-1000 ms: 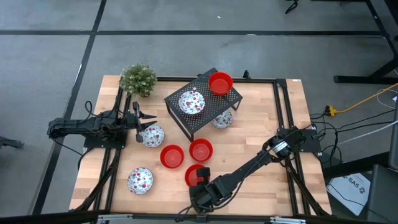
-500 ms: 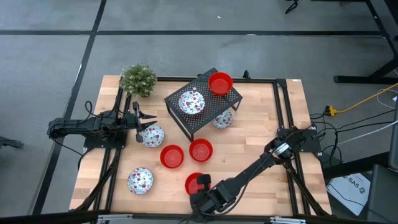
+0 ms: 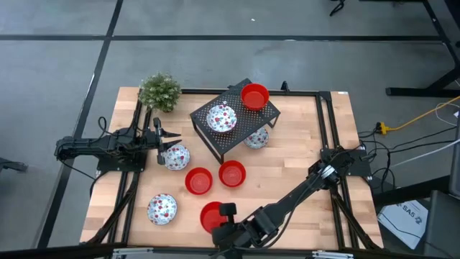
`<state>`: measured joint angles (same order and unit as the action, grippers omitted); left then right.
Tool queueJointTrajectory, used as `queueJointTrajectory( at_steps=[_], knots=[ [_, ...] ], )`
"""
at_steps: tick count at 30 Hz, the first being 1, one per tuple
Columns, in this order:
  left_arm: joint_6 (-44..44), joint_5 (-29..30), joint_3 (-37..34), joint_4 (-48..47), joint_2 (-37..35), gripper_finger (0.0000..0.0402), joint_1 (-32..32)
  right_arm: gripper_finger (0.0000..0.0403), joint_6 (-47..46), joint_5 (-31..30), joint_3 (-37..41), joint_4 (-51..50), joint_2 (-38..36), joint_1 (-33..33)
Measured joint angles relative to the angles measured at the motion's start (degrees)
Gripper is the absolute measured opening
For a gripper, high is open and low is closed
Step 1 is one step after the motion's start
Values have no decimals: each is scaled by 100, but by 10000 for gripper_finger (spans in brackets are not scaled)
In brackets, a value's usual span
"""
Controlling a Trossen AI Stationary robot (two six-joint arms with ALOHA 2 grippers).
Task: Pick & Place Mini bowls
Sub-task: Stack the red bowl on the red bowl on the shelf
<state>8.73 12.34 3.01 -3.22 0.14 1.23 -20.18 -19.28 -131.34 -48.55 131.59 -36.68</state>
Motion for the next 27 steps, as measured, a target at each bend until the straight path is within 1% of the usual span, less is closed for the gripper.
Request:
queueJointTrajectory(
  at_steps=[4, 6, 18, 24, 27],
  knots=[
    [0, 0, 1, 0, 0, 88, -1, 9, 127, -66, -375, 54, -7, -3],
    [0, 0, 2, -1, -1, 88, -2, 9, 137, -96, -344, 220, -99, -3],
    [0, 0, 0, 0, -2, 88, -2, 9, 262, -167, -366, 238, -190, -49],
    [0, 0, 2, 0, 0, 88, -2, 9, 413, -212, -366, 170, -508, -49],
    [0, 0, 2, 0, -2, 88, -2, 9, 564, -393, -366, -4, -689, -49]
  ],
)
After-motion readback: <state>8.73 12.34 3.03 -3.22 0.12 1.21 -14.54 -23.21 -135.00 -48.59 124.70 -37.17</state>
